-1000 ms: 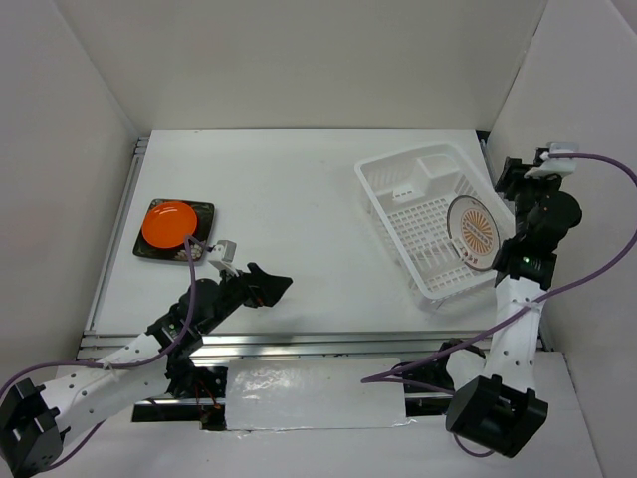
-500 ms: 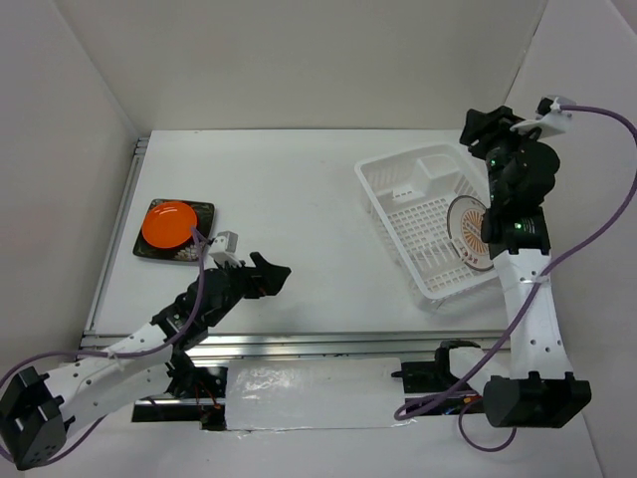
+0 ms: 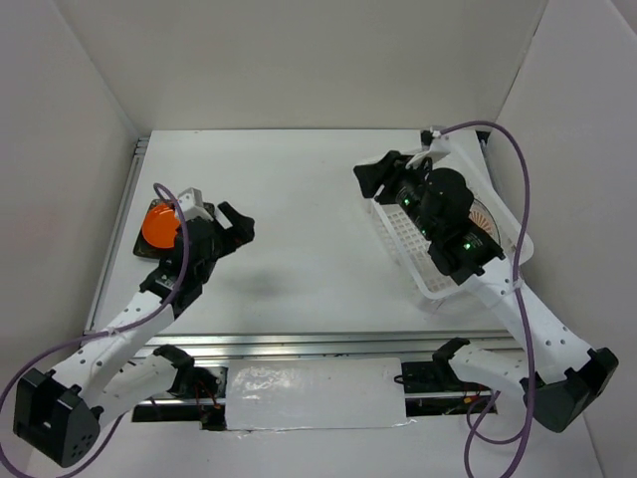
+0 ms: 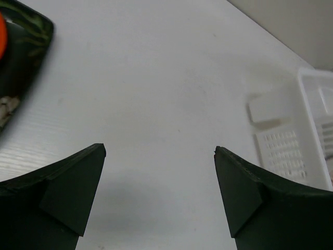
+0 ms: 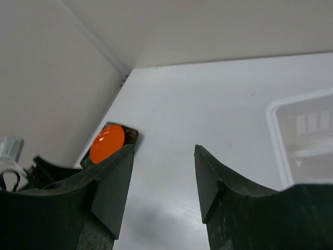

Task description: Load the plates into the dish rack

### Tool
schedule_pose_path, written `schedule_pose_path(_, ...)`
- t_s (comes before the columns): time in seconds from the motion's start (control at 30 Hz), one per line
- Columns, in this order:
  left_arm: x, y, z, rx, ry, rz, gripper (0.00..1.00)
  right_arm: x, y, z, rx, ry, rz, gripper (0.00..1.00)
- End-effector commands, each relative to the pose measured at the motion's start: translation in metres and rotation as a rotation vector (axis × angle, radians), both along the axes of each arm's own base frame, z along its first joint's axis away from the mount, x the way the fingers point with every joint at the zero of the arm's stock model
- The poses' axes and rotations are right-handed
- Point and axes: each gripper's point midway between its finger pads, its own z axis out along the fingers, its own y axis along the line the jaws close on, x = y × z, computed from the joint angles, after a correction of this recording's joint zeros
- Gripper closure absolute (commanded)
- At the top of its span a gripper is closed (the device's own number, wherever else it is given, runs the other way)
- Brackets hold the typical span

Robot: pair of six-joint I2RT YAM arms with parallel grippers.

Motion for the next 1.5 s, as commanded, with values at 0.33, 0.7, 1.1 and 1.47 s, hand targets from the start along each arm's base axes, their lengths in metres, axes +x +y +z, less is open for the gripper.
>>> schedule_pose_path(0.33, 0.016, 0.141, -0.046, 0.099, 0.205, 0.488, 0.17, -0.059, 0.055, -0.075, -0.033, 0.036, 0.289, 0.42)
schedule_pose_path(0.7, 0.051, 0.161, -0.015, -0.143, 0.123, 0.33, 0.11, -0.086, 0.051, -0.116, -0.01, 0.044, 0.359, 0.41)
schedule_pose_path(1.1, 0.027, 0.229, -0.04, -0.304, 0.053, 0.564, 0.12, -0.106, 0.06, -0.127, 0.025, -0.007, 0.477, 0.4)
schedule_pose_path(1.47, 0.017, 0.252, -0.064, -0.296, 0.019, 0.724, 0.17, -0.124, 0.056, -0.123, 0.065, -0.055, 0.523, 0.39)
